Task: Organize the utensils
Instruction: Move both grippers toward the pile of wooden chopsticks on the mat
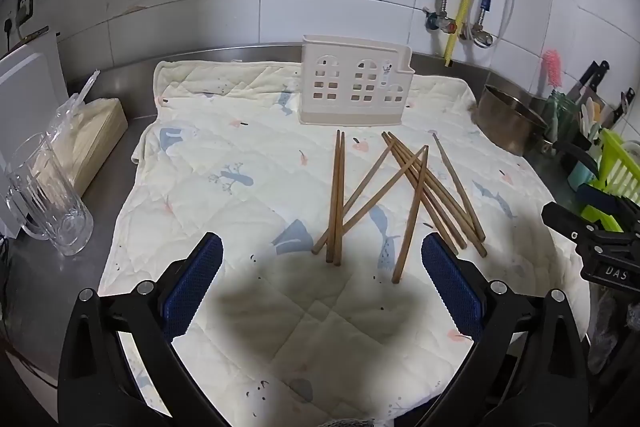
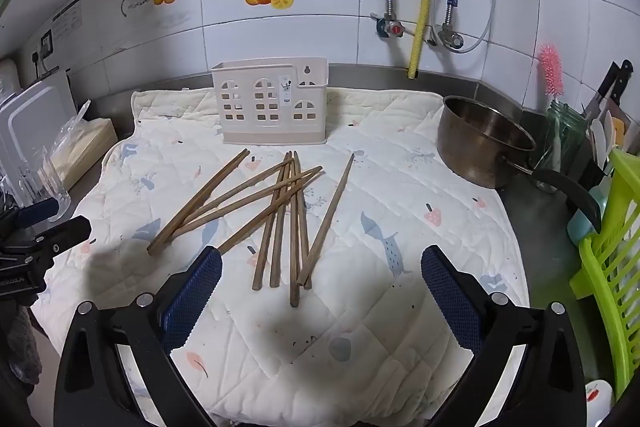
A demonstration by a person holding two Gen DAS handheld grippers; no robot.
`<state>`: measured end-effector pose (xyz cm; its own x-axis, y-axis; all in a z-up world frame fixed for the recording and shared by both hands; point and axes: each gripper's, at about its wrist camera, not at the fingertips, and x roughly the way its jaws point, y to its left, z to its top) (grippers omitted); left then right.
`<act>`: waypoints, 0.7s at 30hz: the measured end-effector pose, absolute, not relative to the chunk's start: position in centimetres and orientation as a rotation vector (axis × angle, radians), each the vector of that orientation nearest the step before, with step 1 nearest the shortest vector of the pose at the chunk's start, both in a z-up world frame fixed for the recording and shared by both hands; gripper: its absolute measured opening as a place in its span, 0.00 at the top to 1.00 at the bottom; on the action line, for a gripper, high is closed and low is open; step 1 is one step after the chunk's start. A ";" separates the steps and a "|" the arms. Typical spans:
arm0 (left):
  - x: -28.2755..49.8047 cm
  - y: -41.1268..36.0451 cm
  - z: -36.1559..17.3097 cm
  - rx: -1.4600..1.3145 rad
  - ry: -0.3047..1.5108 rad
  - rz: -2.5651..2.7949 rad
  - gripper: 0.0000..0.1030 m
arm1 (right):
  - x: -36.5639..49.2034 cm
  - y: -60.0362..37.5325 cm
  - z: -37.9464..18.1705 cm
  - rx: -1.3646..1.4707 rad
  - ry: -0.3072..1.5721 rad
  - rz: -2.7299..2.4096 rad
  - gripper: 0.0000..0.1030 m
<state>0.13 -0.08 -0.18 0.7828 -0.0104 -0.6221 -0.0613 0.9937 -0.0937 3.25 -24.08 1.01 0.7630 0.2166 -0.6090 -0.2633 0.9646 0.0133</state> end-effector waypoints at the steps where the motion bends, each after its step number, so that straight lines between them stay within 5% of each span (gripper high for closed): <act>1: 0.1 0.0 -0.2 -0.111 0.672 0.028 0.05 | 3.3 -24.1 1.0 -0.074 0.653 0.259 0.06; 21: 0.0 0.0 0.0 -0.111 0.668 0.032 0.05 | 3.3 -23.6 1.3 -0.089 0.655 0.263 0.06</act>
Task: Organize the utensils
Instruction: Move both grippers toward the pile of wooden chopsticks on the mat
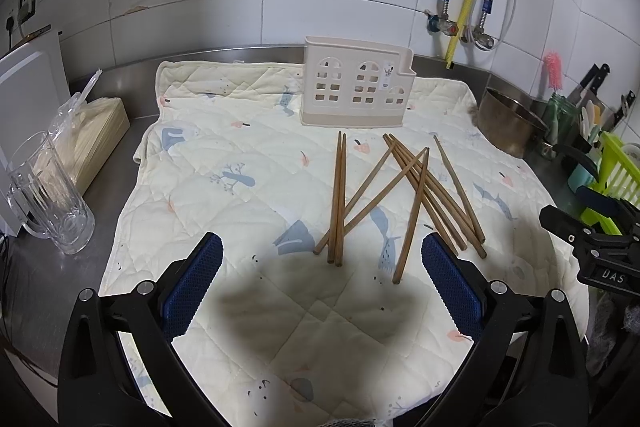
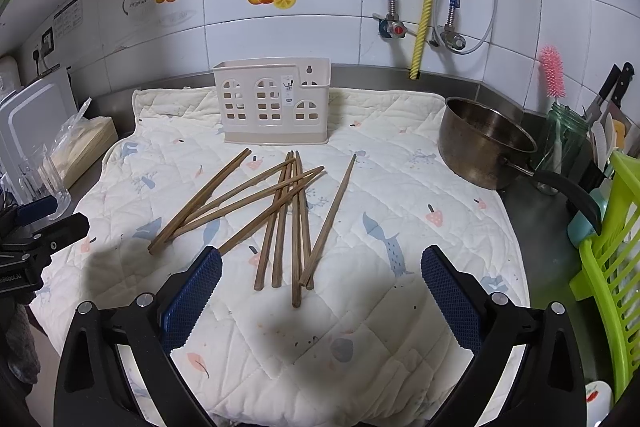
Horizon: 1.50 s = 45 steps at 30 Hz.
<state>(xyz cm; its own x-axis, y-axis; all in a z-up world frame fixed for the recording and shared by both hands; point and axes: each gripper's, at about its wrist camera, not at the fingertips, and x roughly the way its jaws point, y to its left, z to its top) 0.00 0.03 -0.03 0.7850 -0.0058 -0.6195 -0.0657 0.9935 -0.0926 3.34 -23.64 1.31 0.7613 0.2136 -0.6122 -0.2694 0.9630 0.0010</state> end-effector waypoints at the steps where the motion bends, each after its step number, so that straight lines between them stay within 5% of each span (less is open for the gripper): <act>1: 0.0 0.0 0.0 -0.112 0.668 0.033 0.05 | 3.3 -23.7 1.3 -0.088 0.655 0.264 0.06; 45: 0.4 1.0 1.2 -0.125 0.643 0.058 0.05 | 3.9 -23.4 1.3 -0.076 0.650 0.273 0.06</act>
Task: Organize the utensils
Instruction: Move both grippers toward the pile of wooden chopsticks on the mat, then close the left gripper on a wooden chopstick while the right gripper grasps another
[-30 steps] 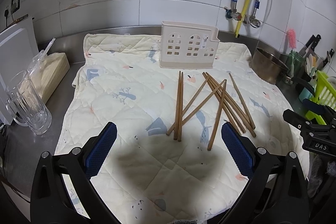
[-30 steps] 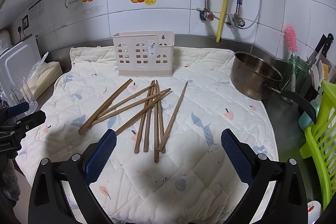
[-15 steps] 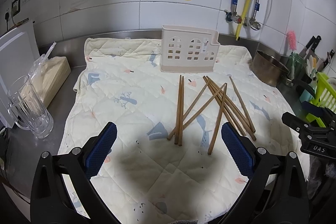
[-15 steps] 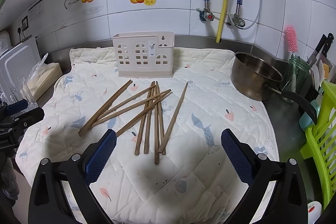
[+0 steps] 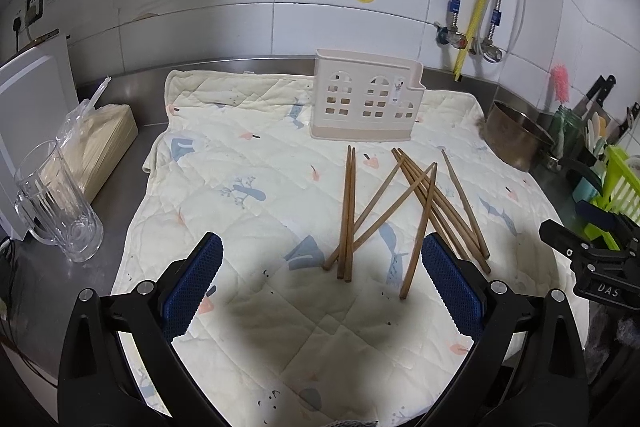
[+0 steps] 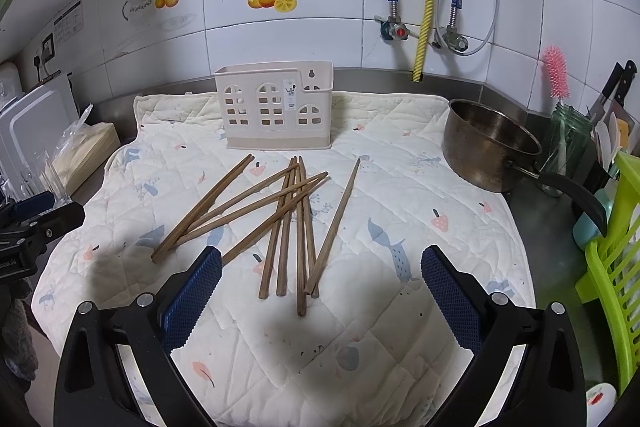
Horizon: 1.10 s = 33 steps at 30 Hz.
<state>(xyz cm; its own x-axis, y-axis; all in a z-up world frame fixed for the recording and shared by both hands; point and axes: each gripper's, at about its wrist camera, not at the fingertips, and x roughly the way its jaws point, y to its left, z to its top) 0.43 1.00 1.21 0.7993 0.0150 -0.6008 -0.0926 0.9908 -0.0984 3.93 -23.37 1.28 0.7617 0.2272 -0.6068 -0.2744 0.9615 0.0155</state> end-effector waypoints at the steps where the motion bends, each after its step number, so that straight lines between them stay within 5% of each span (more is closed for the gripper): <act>1: 0.4 1.0 1.2 -0.126 0.641 0.058 0.05 | 3.9 -23.4 1.3 -0.076 0.652 0.274 0.06; 20: 1.3 2.7 0.7 -0.173 0.644 0.079 0.06 | 5.3 -23.8 0.7 -0.049 0.650 0.253 0.08; 33: 2.5 3.9 -1.1 -0.204 0.682 0.063 0.29 | 7.5 -24.1 -2.3 0.022 0.737 0.272 0.38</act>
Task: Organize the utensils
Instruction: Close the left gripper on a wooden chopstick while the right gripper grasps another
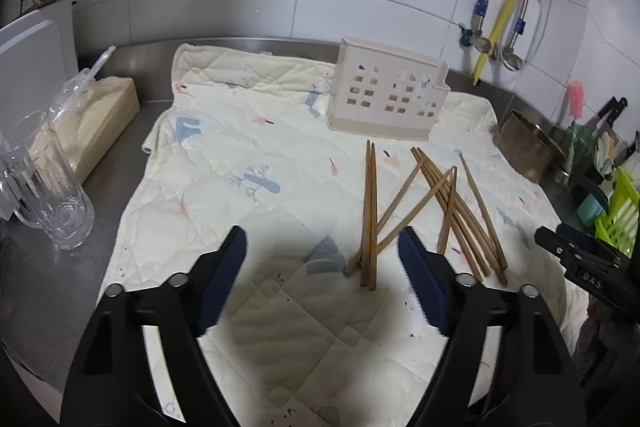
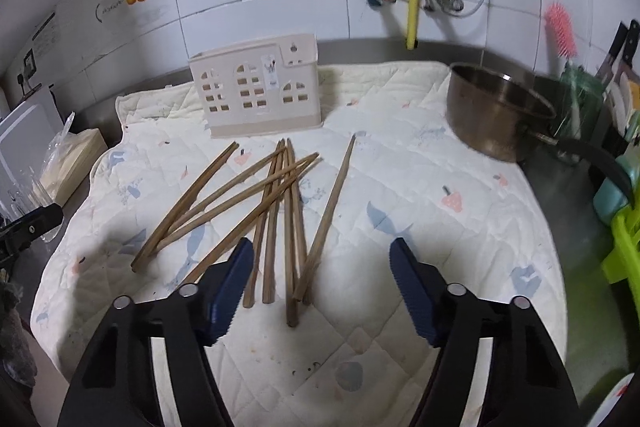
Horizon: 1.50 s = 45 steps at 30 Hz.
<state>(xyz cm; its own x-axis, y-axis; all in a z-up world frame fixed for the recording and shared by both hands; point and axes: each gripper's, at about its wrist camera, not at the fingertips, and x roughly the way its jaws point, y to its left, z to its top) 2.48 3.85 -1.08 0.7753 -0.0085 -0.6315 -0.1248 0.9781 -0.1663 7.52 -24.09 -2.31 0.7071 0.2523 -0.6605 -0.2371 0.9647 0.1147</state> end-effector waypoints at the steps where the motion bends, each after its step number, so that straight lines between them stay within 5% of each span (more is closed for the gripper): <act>1: 2.6 3.8 -1.3 -0.203 0.687 0.059 0.31 | 7.6 -24.0 -2.5 0.023 0.742 0.275 0.39; 7: 3.8 3.4 -2.6 -0.186 0.732 0.025 0.49 | 8.3 -23.6 -3.2 0.043 0.763 0.290 0.51; 20: 10.0 1.2 -6.0 -0.182 0.860 -0.086 0.79 | 9.8 -23.2 -4.5 0.054 0.800 0.325 0.51; 29: 12.3 1.1 -7.8 -0.185 0.916 -0.095 0.88 | 10.9 -23.5 -5.2 0.066 0.819 0.322 0.51; 45: 13.3 2.0 -8.9 -0.227 0.941 -0.096 0.88 | 11.9 -22.8 -6.1 0.067 0.841 0.328 0.52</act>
<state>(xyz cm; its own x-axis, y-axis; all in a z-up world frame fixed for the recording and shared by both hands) 13.30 1.97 -8.90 0.5865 -0.1801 -0.7896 -0.0169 0.9720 -0.2342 11.95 -22.78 -6.14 0.6197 0.3111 -0.7206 -0.2584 0.9478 0.1871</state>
